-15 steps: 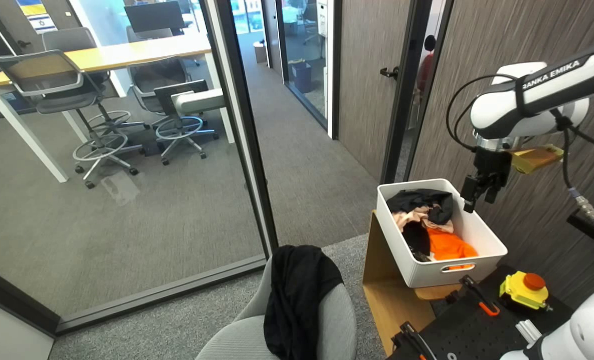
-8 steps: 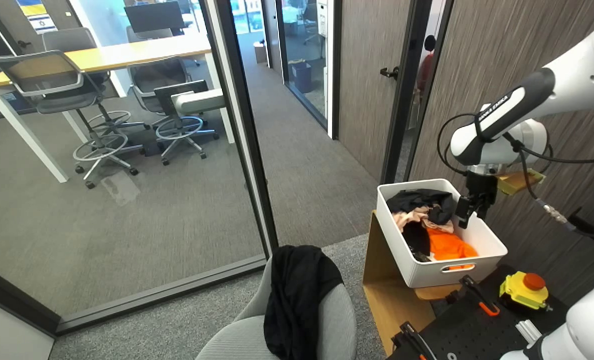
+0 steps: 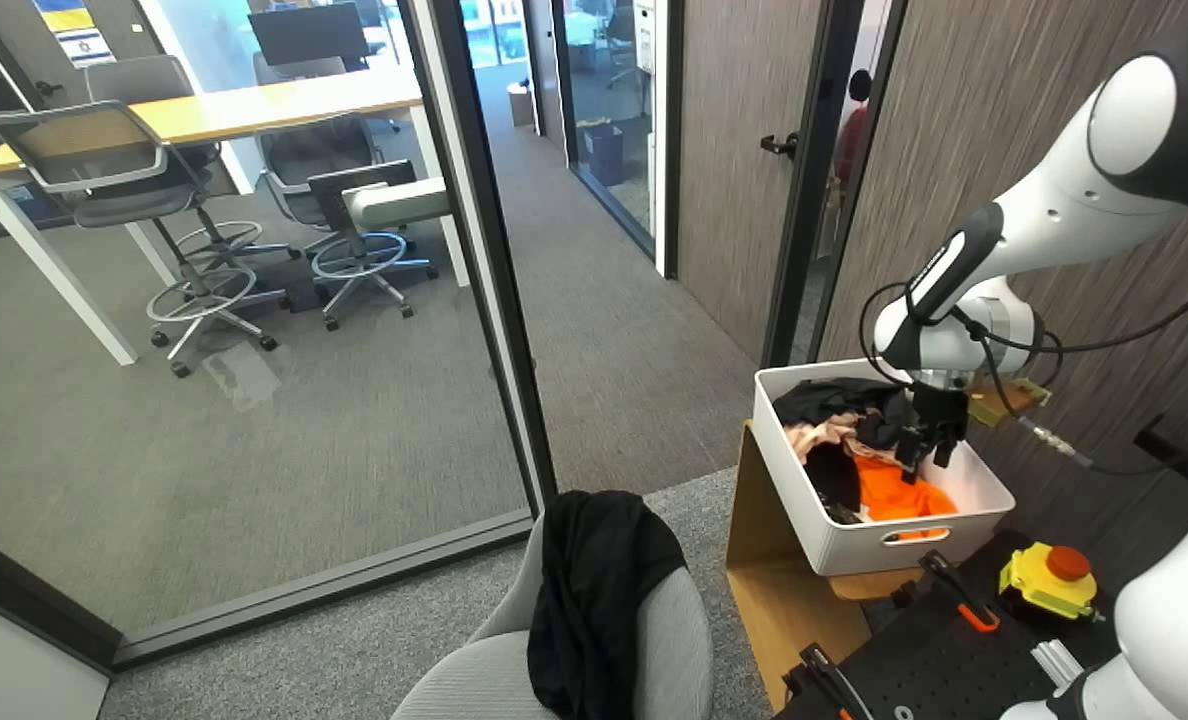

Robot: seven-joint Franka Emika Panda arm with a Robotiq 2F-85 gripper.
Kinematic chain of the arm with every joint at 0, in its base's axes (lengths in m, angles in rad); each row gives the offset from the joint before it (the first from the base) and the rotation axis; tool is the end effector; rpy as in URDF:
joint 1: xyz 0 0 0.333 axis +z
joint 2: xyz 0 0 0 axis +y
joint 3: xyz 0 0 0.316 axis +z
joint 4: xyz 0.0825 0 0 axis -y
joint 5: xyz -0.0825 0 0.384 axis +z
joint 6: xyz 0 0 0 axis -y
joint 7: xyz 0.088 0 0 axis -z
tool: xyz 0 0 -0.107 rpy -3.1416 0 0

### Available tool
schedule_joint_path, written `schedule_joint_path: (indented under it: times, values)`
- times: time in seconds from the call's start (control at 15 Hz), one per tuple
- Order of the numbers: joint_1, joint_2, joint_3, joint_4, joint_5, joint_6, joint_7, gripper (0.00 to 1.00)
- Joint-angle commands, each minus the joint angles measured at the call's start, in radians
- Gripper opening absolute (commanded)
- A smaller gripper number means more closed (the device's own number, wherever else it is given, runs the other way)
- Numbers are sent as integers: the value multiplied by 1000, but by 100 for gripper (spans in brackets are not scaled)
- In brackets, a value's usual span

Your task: Hang the orange clothing on the back of the chair

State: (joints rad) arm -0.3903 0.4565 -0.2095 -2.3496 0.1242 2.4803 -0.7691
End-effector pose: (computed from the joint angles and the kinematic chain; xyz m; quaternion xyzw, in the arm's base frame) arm 0.3813 -0.2732 0.1203 -0.9873 -0.0324 0.1306 0.0847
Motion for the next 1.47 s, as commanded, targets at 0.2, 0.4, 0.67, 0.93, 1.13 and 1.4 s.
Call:
schedule_joint_path:
  times: [0.2, 0.4, 0.67, 0.93, 1.13, 1.4]
  values:
    - [-49, 217, 53, 161, -53, 30, 28, 100]
    - [-16, 281, 32, 206, -116, 12, 101, 100]
    - [-9, 339, 36, 254, -182, 2, 175, 100]
    - [-19, 375, 47, 293, -209, -9, 202, 100]
    - [-30, 396, 58, 318, -212, -18, 196, 100]
    - [-32, 413, 61, 340, -211, -28, 194, 100]
